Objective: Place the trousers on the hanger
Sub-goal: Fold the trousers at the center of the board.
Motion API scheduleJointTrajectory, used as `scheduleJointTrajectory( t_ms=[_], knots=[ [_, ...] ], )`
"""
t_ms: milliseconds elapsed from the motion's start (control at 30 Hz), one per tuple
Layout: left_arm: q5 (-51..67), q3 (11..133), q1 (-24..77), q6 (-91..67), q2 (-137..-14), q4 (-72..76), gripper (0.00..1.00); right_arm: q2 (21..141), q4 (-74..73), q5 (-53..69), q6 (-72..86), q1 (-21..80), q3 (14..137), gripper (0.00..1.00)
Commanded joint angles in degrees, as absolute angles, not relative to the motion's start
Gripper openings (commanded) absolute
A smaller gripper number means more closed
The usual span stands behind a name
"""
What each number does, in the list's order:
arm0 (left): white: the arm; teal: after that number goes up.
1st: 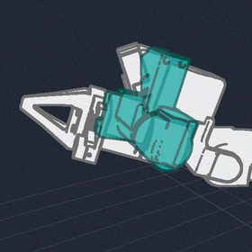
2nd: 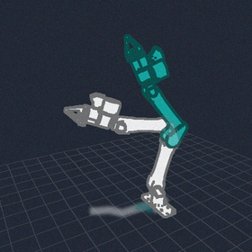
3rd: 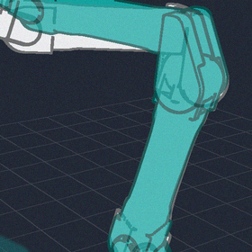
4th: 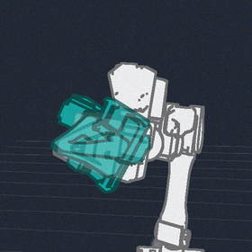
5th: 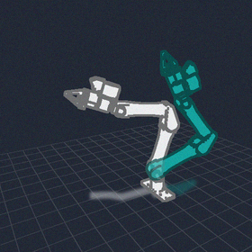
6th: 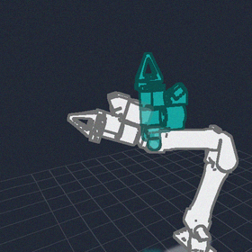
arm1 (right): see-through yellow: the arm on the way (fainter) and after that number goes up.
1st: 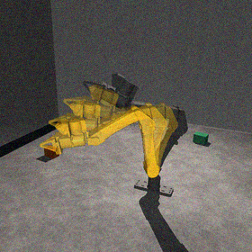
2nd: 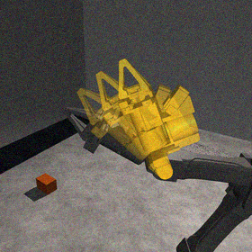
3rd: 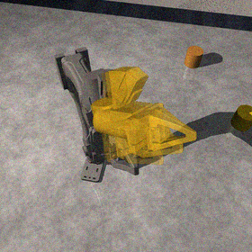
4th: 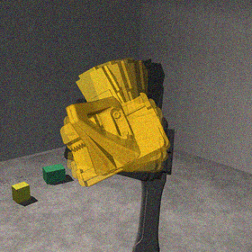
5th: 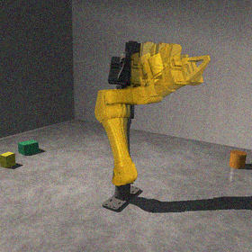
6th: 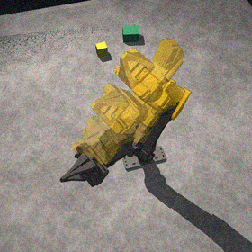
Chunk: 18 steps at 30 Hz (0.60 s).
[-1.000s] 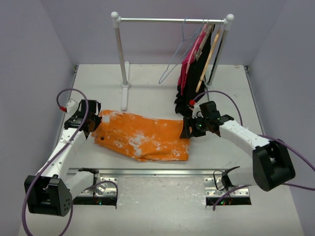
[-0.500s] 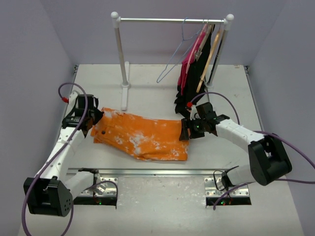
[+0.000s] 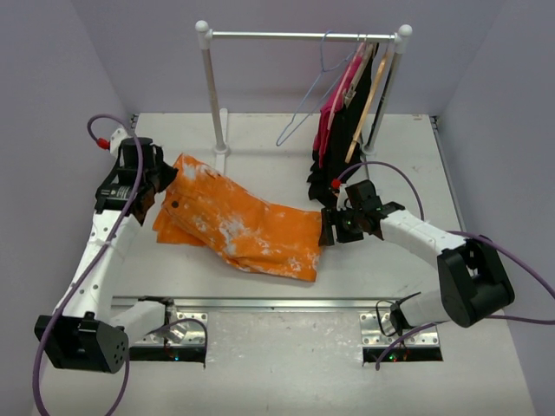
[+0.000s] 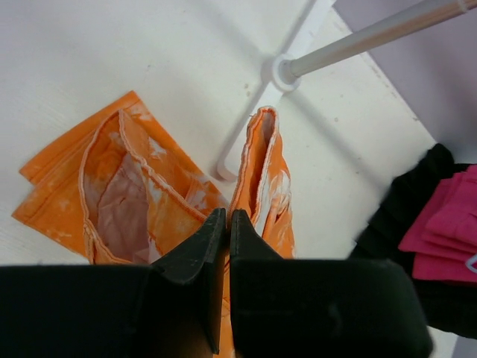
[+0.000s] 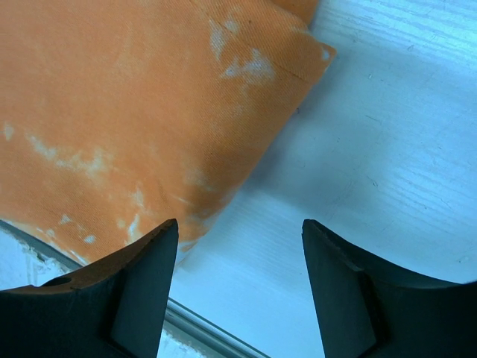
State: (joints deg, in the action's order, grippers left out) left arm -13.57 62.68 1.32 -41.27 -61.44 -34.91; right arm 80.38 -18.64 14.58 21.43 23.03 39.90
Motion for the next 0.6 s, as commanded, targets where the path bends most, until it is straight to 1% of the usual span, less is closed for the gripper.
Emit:
scheduleJointTrajectory(
  t_ms=[0, 100, 200, 267, 367, 467, 567],
  knots=[
    [-19.83, 61.98, 0.38, -41.37, -65.62, -30.76, 0.00, 79.10, -16.81, 14.66, 21.80, 23.38, 40.87, 0.68],
    [-25.23, 61.69, 0.29, -46.48, -69.46, -34.48, 0.00, 79.28, -16.26, 15.68, 21.71, 23.38, 40.57, 0.68],
    [-27.94, 58.34, 0.00, -49.93, -69.60, -34.28, 0.00, 79.17, -15.95, 16.90, 21.44, 23.38, 40.20, 0.68],
    [-32.85, 57.74, 0.00, -53.65, -70.11, -35.70, 0.00, 78.51, -15.49, 17.81, 21.19, 23.38, 39.66, 0.68],
    [-33.50, 57.93, -3.12, -53.53, -72.34, -35.52, 0.00, 77.94, -14.83, 19.53, 21.29, 23.40, 39.11, 0.68],
    [-33.48, 58.93, -4.17, -53.94, -75.97, -37.33, 0.00, 78.02, -14.24, 21.04, 21.49, 23.53, 39.11, 0.68],
    [-35.81, 59.15, -5.38, -56.61, -82.36, -39.85, 0.00, 78.41, -13.17, 23.27, 21.70, 23.87, 38.96, 0.68]
  ],
)
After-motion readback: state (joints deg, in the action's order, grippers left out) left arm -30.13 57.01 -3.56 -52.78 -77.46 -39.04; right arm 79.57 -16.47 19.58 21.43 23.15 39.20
